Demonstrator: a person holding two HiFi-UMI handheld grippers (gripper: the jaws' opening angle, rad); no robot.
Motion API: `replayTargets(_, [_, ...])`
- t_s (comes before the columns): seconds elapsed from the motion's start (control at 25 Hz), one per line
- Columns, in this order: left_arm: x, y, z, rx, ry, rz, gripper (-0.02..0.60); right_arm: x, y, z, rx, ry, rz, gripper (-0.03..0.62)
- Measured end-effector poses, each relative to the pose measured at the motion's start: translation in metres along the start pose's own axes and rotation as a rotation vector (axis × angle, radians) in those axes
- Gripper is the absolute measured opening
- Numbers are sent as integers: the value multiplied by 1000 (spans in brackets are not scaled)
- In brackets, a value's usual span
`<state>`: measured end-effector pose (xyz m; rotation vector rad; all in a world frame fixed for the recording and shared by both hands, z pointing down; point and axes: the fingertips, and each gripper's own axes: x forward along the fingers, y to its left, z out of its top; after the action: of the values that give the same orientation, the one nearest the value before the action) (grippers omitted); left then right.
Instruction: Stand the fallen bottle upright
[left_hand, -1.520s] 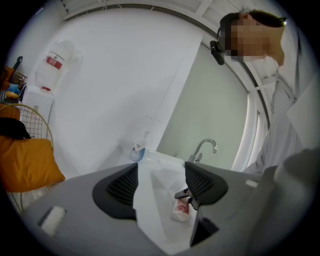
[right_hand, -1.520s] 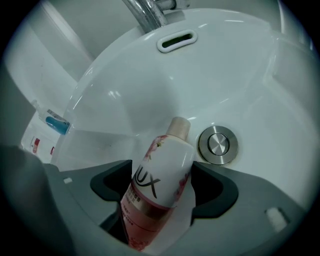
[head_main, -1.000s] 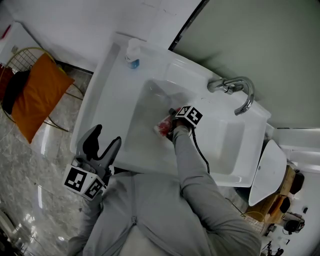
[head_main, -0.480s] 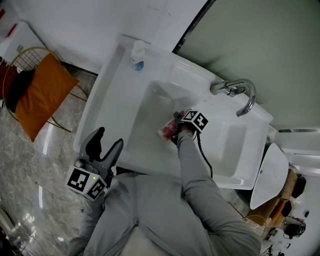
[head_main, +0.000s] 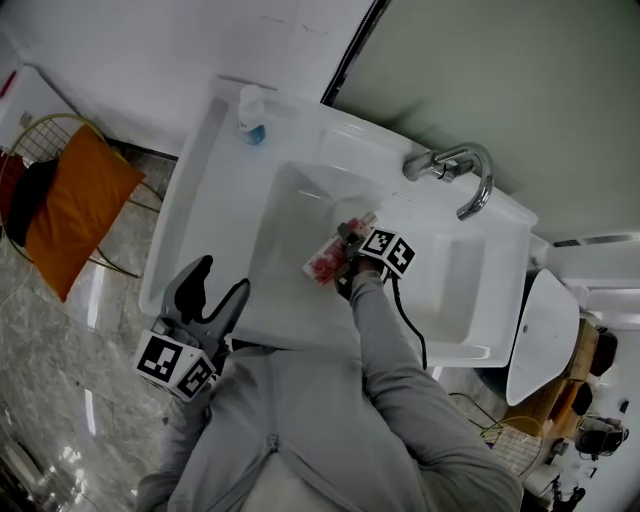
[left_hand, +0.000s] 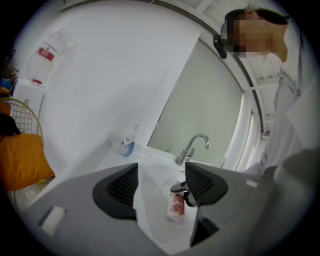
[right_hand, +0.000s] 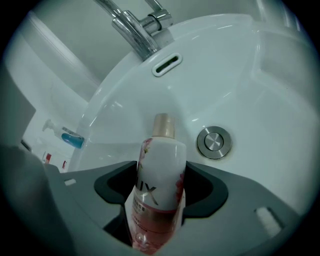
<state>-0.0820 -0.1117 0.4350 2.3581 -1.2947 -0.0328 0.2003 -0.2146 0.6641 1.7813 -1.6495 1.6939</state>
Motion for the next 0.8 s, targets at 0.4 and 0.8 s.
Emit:
replayTargets(0.4, [3, -7, -6, 12, 19, -23, 329, -27, 35, 4, -160, -117, 149, 272])
replayTargets(0.8, [1, -10, -11, 12, 30, -27, 330, -57, 66, 17, -341, -258, 211, 264])
